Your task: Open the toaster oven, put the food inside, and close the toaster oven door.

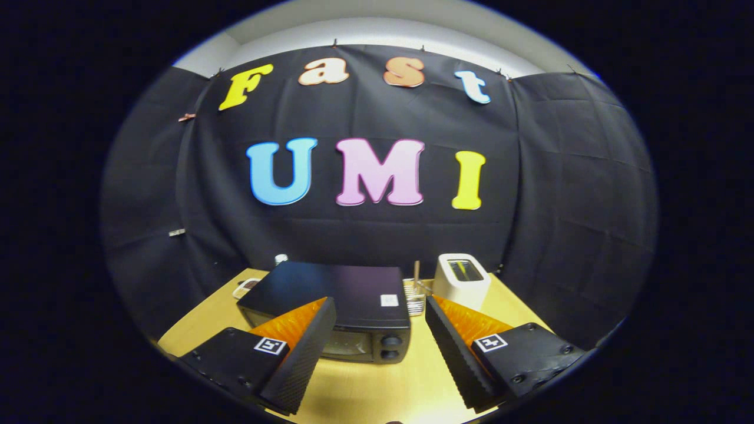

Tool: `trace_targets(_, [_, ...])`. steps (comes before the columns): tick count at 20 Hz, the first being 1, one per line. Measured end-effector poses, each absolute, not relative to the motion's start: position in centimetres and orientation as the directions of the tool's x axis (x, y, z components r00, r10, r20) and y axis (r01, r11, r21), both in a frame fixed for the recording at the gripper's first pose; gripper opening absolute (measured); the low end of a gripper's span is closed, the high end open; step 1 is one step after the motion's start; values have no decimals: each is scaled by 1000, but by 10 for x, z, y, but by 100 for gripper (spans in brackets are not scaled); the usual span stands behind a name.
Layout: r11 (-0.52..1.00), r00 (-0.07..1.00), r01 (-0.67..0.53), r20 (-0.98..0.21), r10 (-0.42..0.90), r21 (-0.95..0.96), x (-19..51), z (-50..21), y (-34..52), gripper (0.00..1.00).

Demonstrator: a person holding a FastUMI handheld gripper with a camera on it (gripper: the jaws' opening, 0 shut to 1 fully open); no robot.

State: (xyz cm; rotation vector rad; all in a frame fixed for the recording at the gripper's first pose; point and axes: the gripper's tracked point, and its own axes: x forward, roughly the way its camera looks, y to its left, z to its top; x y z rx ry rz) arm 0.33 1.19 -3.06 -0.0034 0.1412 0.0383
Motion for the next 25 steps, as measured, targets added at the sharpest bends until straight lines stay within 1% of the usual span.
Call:
trace_targets(2, [1000, 995, 16, -103, -15, 15, 0, -14, -18, 99])
trace_targets(5, [997, 997, 72, -8, -72, -35, -14, 10, -54, 99])
trace_targets(8, [997, 997, 70, 35, -69, -31, -34, 23, -60, 98])
trace_targets(13, [999, 999, 30, -13, -29, 19, -40, 16, -46, 98])
trace_targets(19, [999, 999, -39, -32, 39, 8, -30, 14, -25, 98])
trace_targets(25, [998, 997, -52, -59, 53, 20, -18, 10, -20, 99])
